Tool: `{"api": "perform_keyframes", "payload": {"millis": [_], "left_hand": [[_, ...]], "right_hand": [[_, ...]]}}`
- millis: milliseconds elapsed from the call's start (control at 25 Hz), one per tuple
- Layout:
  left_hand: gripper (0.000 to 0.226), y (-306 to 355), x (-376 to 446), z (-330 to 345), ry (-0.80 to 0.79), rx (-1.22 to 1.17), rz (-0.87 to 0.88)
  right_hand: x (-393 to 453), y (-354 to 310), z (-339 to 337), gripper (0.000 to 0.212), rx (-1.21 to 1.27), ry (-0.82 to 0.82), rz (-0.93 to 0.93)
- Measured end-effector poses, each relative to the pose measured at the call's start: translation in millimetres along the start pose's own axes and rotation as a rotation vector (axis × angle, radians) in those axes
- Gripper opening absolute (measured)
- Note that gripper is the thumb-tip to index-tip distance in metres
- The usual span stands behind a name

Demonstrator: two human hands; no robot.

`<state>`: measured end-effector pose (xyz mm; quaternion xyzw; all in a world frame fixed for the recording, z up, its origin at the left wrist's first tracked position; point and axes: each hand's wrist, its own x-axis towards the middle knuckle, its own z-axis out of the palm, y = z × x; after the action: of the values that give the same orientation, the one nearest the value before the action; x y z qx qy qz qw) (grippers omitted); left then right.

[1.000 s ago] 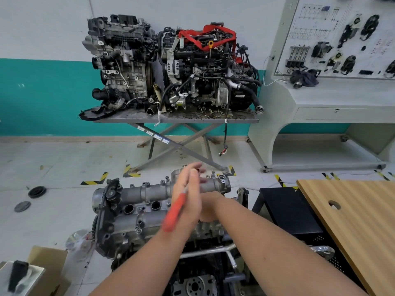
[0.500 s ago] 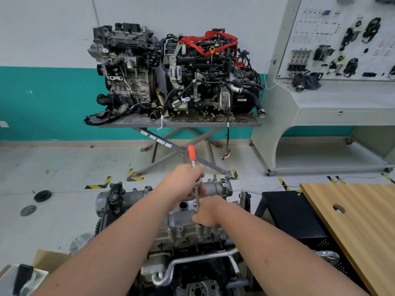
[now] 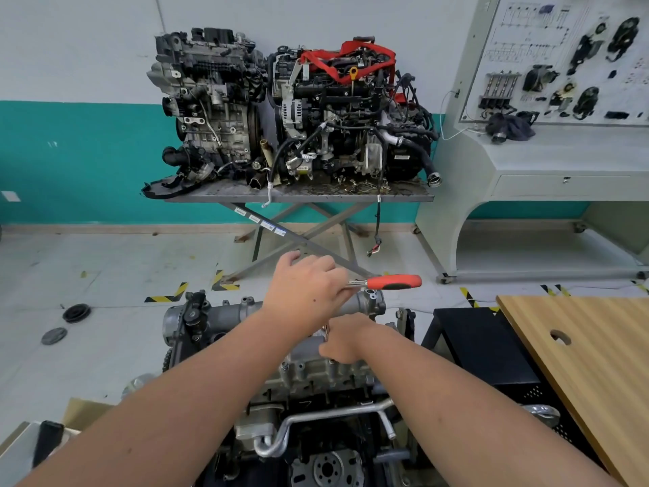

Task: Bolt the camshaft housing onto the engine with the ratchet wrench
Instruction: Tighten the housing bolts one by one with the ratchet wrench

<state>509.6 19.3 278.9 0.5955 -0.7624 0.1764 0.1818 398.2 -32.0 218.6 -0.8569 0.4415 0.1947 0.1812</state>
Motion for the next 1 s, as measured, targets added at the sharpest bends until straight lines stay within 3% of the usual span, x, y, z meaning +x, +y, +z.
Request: {"api": "perform_keyframes", "payload": {"millis": [80, 120, 160, 200, 240, 280, 320, 360, 400, 440, 480, 640, 720, 800, 1000], "left_hand": [[0.035, -3, -7, 12, 0.314, -0.007, 0.098], [0.033, -2, -9, 17, 0.394, -0.029, 0.105], [0.034, 0, -11, 22, 0.428, -0.060, 0.085], [0.037, 4, -14, 25, 0.431, -0.108, 0.039], [0.039, 8, -18, 29, 0.423, -0.189, -0.028], [0.041, 13, -22, 31, 0.401, -0.329, -0.108], [0.041, 18, -27, 32, 0.366, -0.536, -0.191], [0.039, 24, -29, 32, 0.339, -0.778, -0.276], [0.036, 29, -30, 32, 0.333, -1.015, -0.376], [0.034, 34, -28, 32, 0.332, -1.223, -0.495], [0.034, 38, -24, 31, 0.330, -1.397, -0.616], [0.050, 39, -13, 21, 0.234, -1.862, -0.998], [0.046, 28, -10, 16, 0.171, -1.926, -1.143], [0.032, 16, -2, 8, 0.033, -1.842, -1.195], [0.016, -2, 16, -16, -0.399, -1.342, -1.013]], "right_hand": [[-5, 9, -1, 0.025, 0.046, -0.013, 0.022], [-5, 7, -2, 0.023, 0.066, -0.006, 0.019], [-5, -1, -4, 0.022, 0.087, 0.035, 0.066], [5, -21, -2, 0.018, 0.034, 0.205, 0.169], [-2, -27, -10, 0.015, 0.056, 0.162, 0.237], [-3, -23, -10, 0.025, 0.227, 0.249, 0.236], [7, -28, -9, 0.034, 0.218, 0.413, 0.247], [5, -24, -14, 0.026, 0.271, 0.190, 0.244], [8, -22, -5, 0.020, 0.001, 0.075, 0.214], [15, -20, 2, 0.025, -0.108, 0.092, -0.001], [9, -1, -2, 0.029, -0.082, -0.048, -0.077], [3, -3, -2, 0.031, -0.152, 0.007, -0.079], [2, -6, -1, 0.030, -0.087, 0.008, -0.071], [-1, 1, -6, 0.026, -0.015, 0.014, -0.018], [0, 2, -2, 0.023, -0.003, -0.016, -0.001]]}}
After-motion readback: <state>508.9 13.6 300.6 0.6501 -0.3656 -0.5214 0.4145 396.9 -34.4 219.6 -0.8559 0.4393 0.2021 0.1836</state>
